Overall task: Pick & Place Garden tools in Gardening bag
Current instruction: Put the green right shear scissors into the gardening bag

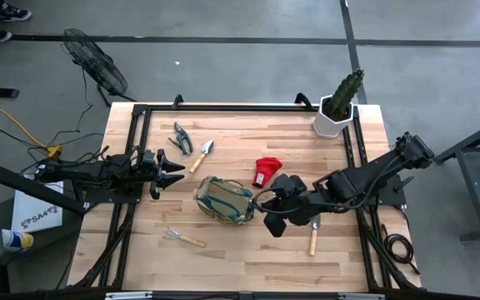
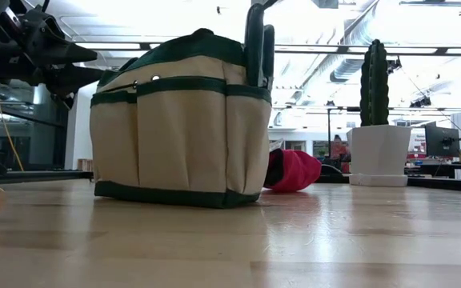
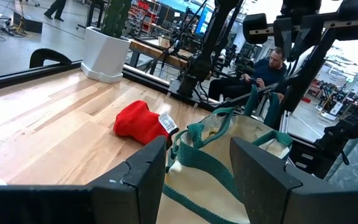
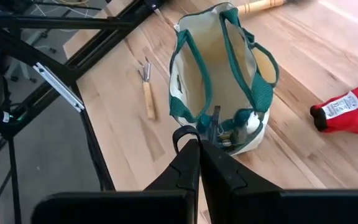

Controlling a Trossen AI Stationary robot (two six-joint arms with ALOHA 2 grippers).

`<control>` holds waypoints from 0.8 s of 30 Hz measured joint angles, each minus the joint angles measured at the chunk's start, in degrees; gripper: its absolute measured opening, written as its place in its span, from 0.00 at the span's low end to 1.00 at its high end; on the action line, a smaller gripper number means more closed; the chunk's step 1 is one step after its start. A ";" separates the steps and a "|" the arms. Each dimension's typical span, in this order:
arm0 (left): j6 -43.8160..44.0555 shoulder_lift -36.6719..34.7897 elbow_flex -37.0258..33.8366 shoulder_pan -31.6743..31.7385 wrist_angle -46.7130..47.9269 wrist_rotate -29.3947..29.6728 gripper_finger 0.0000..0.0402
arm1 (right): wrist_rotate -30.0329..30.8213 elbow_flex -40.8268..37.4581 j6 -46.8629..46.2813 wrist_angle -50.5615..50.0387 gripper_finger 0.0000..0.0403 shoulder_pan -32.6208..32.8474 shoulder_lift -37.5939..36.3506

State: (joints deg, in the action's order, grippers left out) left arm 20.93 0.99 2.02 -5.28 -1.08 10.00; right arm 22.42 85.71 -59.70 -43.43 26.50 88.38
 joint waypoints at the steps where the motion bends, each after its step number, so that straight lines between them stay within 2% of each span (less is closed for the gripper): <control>1: -0.01 -0.02 -0.01 0.01 0.00 0.00 0.43 | 0.10 0.00 0.27 0.49 0.01 0.00 0.00; 5: 0.00 -0.02 -0.01 0.02 0.00 0.02 0.43 | 1.35 0.00 1.67 2.74 0.03 0.00 0.00; 8: 0.00 -0.02 -0.02 0.00 -0.02 0.00 0.43 | 2.39 0.00 2.66 4.33 0.09 0.00 0.00; 19: -0.02 0.00 -0.01 0.00 0.00 0.02 0.43 | 4.55 0.00 0.77 5.62 0.45 -0.02 0.00; 24: 0.00 -0.02 -0.01 0.00 0.00 0.02 0.43 | 6.65 0.00 -0.16 7.05 0.48 -0.02 0.00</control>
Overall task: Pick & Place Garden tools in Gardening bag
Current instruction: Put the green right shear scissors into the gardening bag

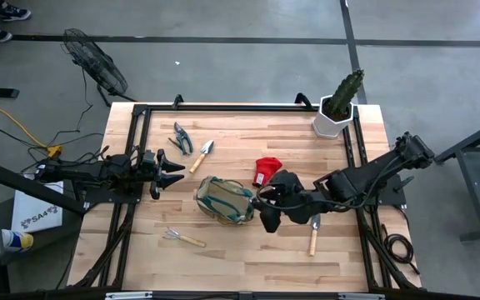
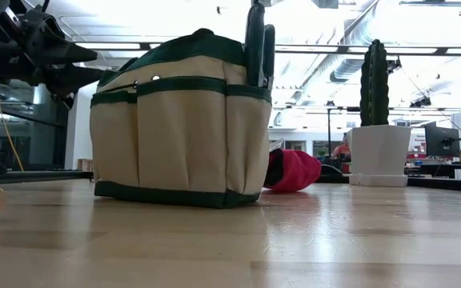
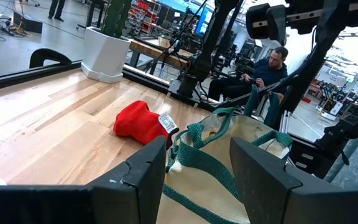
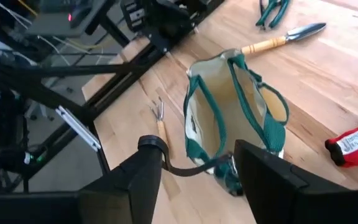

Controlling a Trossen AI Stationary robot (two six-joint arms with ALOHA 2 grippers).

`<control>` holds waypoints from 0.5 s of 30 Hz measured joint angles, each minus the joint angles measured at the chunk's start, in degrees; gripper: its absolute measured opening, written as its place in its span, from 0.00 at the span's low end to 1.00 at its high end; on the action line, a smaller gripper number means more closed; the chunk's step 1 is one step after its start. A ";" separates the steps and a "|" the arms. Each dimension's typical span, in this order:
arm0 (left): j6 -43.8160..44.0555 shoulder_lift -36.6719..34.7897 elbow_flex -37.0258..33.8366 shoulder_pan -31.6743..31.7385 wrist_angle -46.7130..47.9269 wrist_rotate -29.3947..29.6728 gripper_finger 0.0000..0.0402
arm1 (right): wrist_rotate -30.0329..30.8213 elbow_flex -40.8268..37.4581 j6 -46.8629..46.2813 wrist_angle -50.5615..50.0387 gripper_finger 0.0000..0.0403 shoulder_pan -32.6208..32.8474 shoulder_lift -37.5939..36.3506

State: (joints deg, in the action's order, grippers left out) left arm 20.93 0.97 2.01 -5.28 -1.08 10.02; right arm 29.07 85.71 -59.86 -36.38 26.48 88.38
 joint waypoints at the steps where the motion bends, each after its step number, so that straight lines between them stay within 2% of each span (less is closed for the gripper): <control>1: -0.02 0.00 0.01 0.00 0.00 0.00 0.43 | 0.24 0.00 0.00 0.39 0.48 0.00 0.00; 9: -0.02 0.01 0.01 0.01 -0.01 0.00 0.43 | 2.16 0.00 -0.31 1.98 0.47 0.00 0.00; 15: 0.00 0.01 0.01 0.00 0.00 0.00 0.43 | -0.39 0.00 -0.31 0.15 0.52 0.00 0.00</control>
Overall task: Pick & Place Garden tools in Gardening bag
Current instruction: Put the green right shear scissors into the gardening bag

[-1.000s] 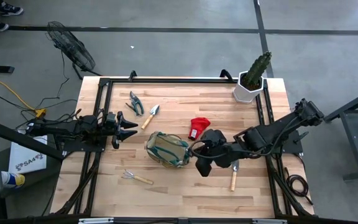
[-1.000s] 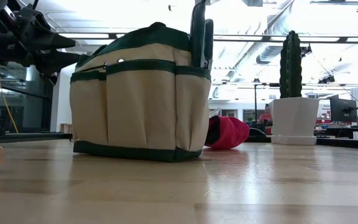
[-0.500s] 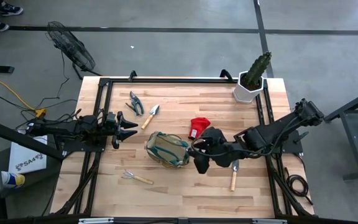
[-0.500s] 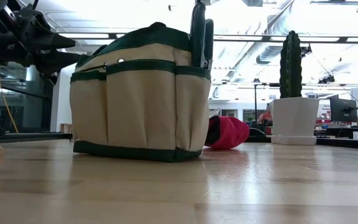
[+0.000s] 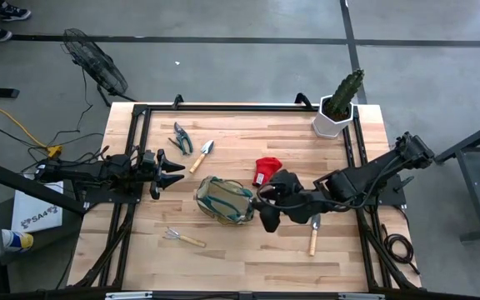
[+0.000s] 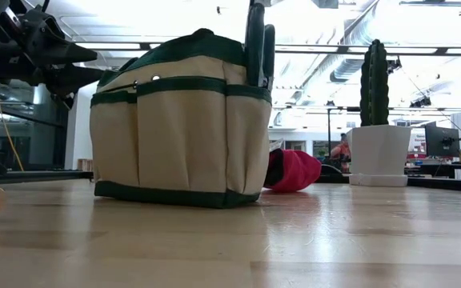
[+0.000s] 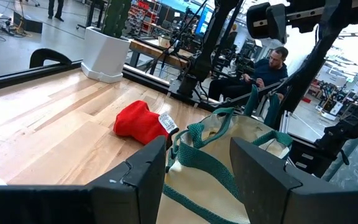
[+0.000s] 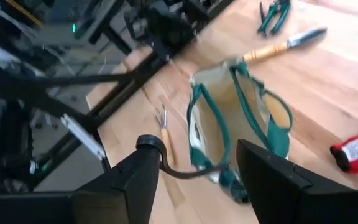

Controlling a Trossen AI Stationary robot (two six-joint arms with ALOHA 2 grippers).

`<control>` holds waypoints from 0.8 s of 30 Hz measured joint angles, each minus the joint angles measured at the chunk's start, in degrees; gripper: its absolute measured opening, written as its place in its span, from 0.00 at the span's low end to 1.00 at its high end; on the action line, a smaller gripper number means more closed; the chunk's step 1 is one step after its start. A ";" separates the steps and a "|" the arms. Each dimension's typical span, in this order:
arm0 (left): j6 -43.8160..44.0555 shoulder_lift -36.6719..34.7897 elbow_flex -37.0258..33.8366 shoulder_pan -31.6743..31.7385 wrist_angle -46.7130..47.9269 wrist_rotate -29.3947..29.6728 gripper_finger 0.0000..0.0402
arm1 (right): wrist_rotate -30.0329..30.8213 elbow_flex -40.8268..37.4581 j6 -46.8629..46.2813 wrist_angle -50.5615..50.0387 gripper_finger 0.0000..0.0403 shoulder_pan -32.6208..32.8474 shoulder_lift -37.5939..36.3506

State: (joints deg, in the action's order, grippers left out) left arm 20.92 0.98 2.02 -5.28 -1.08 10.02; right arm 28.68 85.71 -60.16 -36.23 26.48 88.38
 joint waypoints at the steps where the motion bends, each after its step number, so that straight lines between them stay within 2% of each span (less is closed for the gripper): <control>1: 0.00 -0.01 0.00 0.00 0.00 0.00 0.43 | -1.26 0.00 -0.03 -0.77 0.53 0.00 0.00; 9: -0.02 -0.01 0.00 0.02 0.00 0.00 0.43 | -12.35 0.00 2.14 -5.93 0.55 -1.48 -0.20; 19: -0.02 0.01 0.00 0.00 0.00 -0.02 0.43 | -27.63 0.00 9.75 -8.34 0.54 -8.85 -1.88; 24: 0.00 -0.01 0.00 0.01 0.00 -0.02 0.43 | -36.28 0.00 13.29 -15.08 0.54 -12.03 -1.88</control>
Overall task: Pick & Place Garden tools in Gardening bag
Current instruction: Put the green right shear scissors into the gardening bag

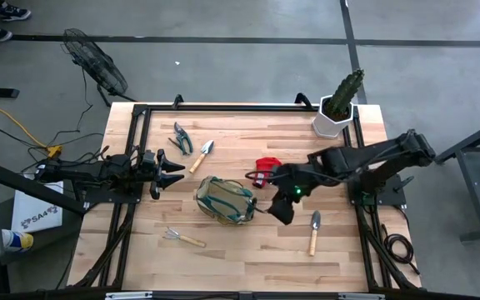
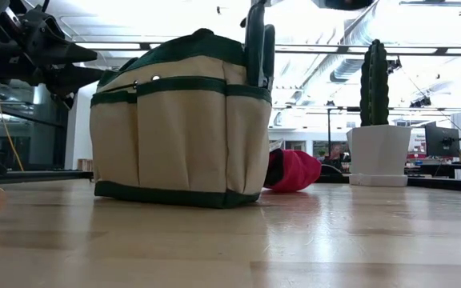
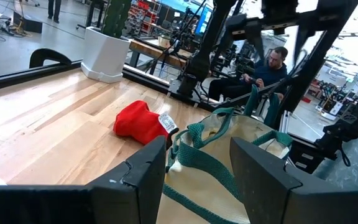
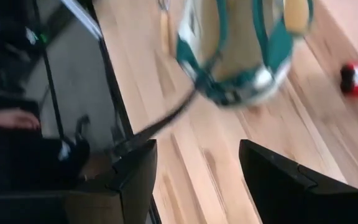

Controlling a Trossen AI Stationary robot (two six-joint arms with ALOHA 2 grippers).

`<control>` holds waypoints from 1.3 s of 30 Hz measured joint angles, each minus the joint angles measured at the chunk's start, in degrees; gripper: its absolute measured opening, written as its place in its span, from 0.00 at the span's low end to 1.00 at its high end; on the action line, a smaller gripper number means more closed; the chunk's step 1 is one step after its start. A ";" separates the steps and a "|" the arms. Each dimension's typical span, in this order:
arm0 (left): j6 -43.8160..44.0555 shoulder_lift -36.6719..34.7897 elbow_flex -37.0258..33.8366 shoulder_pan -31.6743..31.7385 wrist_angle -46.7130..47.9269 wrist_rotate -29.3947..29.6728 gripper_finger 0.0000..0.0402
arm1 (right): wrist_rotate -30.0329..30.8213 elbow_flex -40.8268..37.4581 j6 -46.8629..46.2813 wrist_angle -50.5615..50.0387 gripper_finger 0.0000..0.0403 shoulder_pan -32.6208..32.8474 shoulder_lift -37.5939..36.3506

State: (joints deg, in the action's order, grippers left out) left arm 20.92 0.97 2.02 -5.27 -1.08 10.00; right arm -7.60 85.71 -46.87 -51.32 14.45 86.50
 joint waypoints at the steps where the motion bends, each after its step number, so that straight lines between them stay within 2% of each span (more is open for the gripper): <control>1: 0.01 0.00 0.00 0.01 -0.02 0.00 0.43 | -1.15 0.00 0.43 -2.16 0.54 -0.59 0.00; 6: -0.01 0.00 0.00 0.00 0.00 -0.02 0.43 | -4.72 0.00 1.97 -12.65 0.54 -2.75 0.00; 11: -0.01 0.00 0.00 0.01 0.00 -0.02 0.43 | -0.65 0.00 2.06 -16.34 0.54 -3.80 0.00; 15: 0.00 0.00 0.00 -0.01 0.00 -0.03 0.43 | 5.65 0.00 1.92 -15.38 0.54 -3.89 0.00; 18: 0.01 0.00 0.00 0.00 0.00 -0.04 0.43 | 11.29 0.00 2.49 -12.37 0.51 -2.72 0.00; 21: -0.01 0.00 0.00 -0.01 0.00 -0.07 0.43 | 16.99 0.00 4.04 -6.82 0.44 -0.27 0.00; 30: 0.01 0.00 0.00 0.01 -0.02 -0.07 0.43 | 38.13 -0.95 4.65 5.61 0.03 8.18 0.00; 39: -0.01 0.00 0.00 0.00 0.00 -0.07 0.43 | 46.30 -11.29 -1.53 23.57 0.01 11.75 0.13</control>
State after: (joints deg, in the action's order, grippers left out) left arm 20.91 0.97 2.02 -5.27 -1.08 9.93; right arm 38.70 74.42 -48.40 -27.74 26.20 86.63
